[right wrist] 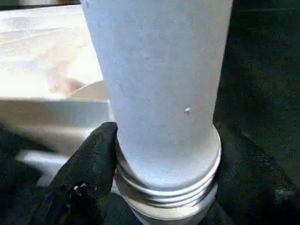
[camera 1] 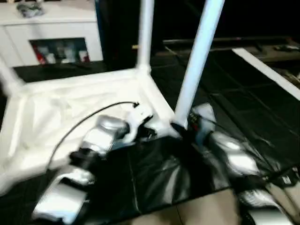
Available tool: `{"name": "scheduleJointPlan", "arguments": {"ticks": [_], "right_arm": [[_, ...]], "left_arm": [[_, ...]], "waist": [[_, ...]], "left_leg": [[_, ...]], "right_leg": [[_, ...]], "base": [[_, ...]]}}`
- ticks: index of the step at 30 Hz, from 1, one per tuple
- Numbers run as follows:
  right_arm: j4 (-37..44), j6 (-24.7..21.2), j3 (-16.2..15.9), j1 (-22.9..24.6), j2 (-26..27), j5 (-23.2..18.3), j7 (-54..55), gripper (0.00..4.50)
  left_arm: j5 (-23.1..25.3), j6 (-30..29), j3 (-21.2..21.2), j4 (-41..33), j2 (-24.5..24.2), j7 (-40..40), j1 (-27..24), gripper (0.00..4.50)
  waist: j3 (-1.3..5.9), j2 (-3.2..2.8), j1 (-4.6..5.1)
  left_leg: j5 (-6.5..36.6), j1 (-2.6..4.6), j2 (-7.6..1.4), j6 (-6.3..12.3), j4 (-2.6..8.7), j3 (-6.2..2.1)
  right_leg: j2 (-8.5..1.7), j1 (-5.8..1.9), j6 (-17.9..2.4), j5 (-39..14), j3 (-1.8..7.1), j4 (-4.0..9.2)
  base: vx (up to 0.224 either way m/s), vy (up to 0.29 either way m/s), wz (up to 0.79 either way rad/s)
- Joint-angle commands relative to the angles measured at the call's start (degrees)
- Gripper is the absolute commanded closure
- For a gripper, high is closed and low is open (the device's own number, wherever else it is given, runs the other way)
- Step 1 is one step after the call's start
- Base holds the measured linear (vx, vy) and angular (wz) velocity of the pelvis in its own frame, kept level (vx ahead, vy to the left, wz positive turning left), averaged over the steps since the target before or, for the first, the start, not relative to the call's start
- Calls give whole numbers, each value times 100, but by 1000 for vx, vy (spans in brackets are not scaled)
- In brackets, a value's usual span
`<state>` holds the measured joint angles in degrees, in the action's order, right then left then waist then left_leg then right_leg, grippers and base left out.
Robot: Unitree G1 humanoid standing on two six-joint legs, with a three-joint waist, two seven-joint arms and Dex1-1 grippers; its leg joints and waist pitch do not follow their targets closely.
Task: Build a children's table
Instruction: Rotate leg to tighten
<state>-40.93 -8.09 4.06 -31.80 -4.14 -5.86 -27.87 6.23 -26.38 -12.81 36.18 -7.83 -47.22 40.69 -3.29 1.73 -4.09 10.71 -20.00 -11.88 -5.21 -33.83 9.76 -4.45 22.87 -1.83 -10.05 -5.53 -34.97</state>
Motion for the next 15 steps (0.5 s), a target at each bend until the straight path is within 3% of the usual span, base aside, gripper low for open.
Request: {"name": "scheduleJointPlan", "arguments": {"ticks": [1,2,5,8,10,14,15], "right_arm": [[-104,-191,-659,-11,758,-46,-307,177],[-94,-181,-635,-2,767,-63,-293,142],[-36,-89,-610,31,723,-81,-329,107],[52,31,-563,93,627,-116,-448,97],[120,166,-538,164,481,-97,-594,58],[280,421,-553,334,111,-117,-1046,41],[297,428,-556,346,88,-124,-1082,15]], "left_arm": [[-138,-22,-94,-161,495,444,198,450],[-142,-29,-94,-180,477,427,182,450],[-119,26,-150,-231,355,292,127,450],[-107,96,-180,-266,186,136,68,450],[-103,150,-194,-302,47,-23,17,450],[-35,295,-232,-366,-224,-342,-78,450],[-34,313,-235,-367,-241,-364,-82,450]], "waist": [[377,-22,-1],[382,-26,1],[382,-31,5],[373,-33,14],[372,-35,30],[391,-43,33],[389,-41,27]], "left_leg": [[1183,3,-113,129,405,-33],[1132,-12,-114,174,408,-33],[1077,-11,-117,237,407,-21],[1181,-10,-121,227,418,-28],[1209,-18,-121,238,418,-29],[1056,-26,-130,288,407,-24],[1030,-26,-128,334,402,-17]], "right_leg": [[-407,-289,-804,-2105,287,554],[-398,-293,-819,-1951,293,536],[-393,-297,-920,-1651,304,511],[-405,-297,-909,-1803,299,526],[-409,-302,-903,-1826,304,534],[-402,-318,-998,-1484,312,489],[-396,-323,-1028,-1382,316,485]], "base": [[0,0,0],[0,0,0],[0,0,0],[0,0,0],[0,0,0],[0,0,0],[0,0,0]]}}
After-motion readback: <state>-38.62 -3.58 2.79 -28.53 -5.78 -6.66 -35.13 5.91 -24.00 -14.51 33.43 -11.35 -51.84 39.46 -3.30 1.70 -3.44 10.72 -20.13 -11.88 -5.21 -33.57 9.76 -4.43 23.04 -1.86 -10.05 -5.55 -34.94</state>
